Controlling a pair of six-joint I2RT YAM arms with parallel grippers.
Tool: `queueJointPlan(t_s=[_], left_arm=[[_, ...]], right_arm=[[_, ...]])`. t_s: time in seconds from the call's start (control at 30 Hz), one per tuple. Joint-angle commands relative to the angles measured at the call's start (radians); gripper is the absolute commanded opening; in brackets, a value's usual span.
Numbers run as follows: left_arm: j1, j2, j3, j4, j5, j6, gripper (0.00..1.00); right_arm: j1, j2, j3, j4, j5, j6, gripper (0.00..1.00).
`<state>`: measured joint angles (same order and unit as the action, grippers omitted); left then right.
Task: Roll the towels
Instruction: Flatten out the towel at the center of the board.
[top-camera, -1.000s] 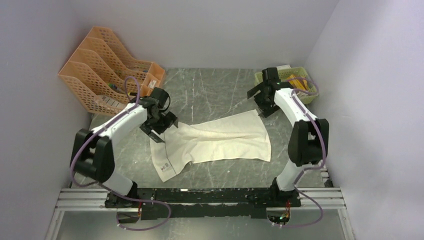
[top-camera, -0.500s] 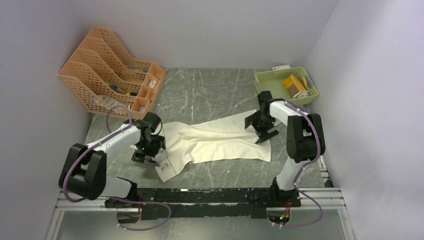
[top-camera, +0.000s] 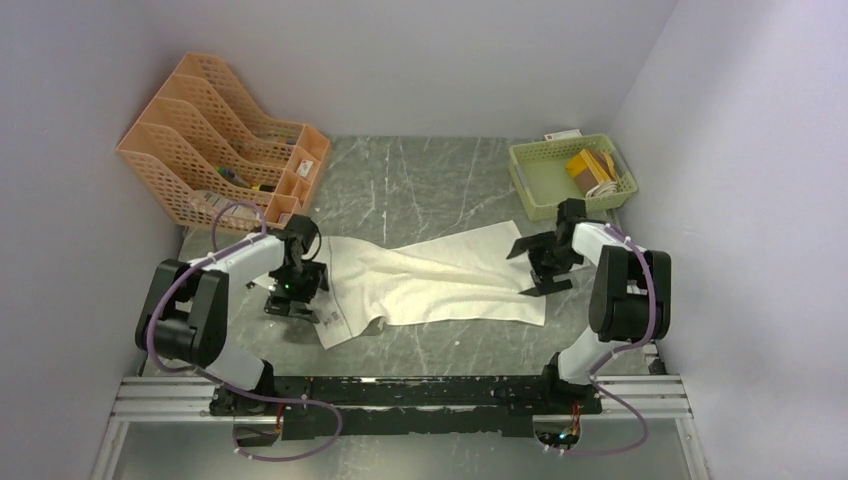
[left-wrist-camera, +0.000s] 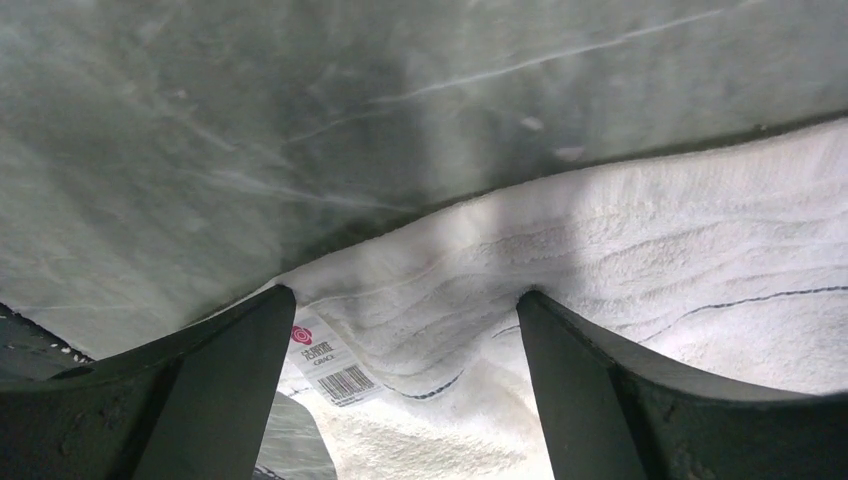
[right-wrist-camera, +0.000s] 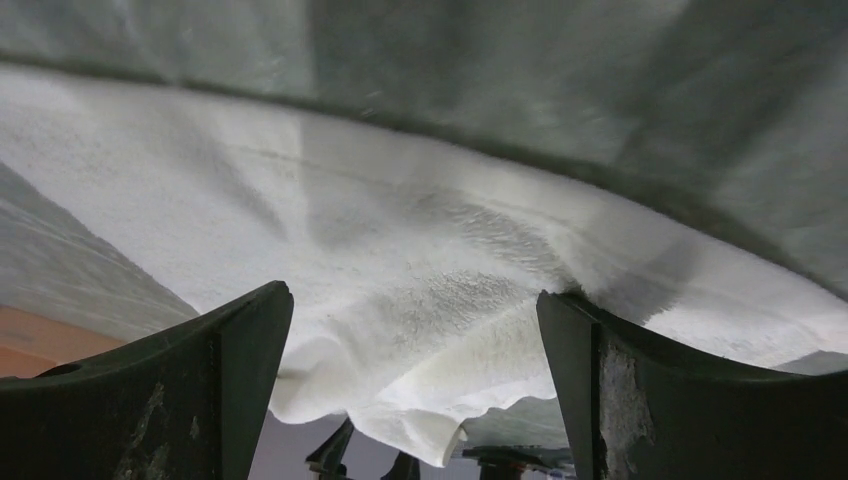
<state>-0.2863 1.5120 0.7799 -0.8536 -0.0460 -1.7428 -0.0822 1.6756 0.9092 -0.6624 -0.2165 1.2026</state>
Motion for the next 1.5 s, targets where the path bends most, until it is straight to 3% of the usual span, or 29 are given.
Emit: queueJointPlan(t_s=[0.0, 0.23, 0.47, 0.6, 0.7, 0.8, 0.9, 1.0, 1.1, 1.2, 1.3, 1.47], left_arm=[[0.092, 0.105, 0.005, 0.014, -0.137, 0.07, 0.95], [0.214, 0.058, 0.034, -0.06, -0.177, 0.271, 0.94], [0.219, -0.023, 0.082, -0.146, -0.234, 0.387, 0.93], [0.219, -0.133, 0.167, -0.141, -0.261, 0.499, 0.91], [0.217, -0.218, 0.241, -0.046, -0.221, 0.664, 0.89], [0.213, -0.297, 0.237, 0.149, -0.09, 0.882, 0.88], [0.212, -0.367, 0.146, 0.378, 0.111, 1.108, 0.86], [0.213, -0.389, 0.054, 0.538, 0.301, 1.234, 0.86], [0.215, -0.311, 0.063, 0.532, 0.442, 1.388, 0.86], [0.221, -0.162, 0.157, 0.45, 0.595, 1.562, 0.76], [0.219, -0.072, 0.169, 0.546, 0.745, 1.558, 0.67], [0.227, 0.088, 0.229, 0.558, 0.744, 1.69, 0.66]], right_arm=[[-0.125, 0.028, -0.141, -0.04, 0.214, -0.138, 0.96], [-0.195, -0.035, -0.234, -0.023, 0.254, -0.159, 0.96], [-0.198, -0.179, -0.22, -0.059, 0.365, -0.159, 0.95], [-0.14, -0.229, -0.188, 0.017, 0.239, -0.226, 0.9], [-0.036, -0.34, -0.155, 0.087, 0.237, -0.242, 0.9], [0.024, -0.484, -0.133, 0.2, 0.238, -0.332, 0.9], [0.025, -0.625, -0.17, 0.386, 0.142, -0.514, 0.97], [0.015, -0.69, -0.203, 0.503, 0.135, -0.613, 0.97], [-0.06, -0.65, -0.19, 0.486, 0.061, -0.608, 0.97], [-0.126, -0.639, -0.219, 0.544, -0.047, -0.555, 0.96], [-0.128, -0.661, -0.25, 0.583, -0.083, -0.534, 0.95], [-0.128, -0.698, -0.308, 0.626, -0.126, -0.511, 0.95]])
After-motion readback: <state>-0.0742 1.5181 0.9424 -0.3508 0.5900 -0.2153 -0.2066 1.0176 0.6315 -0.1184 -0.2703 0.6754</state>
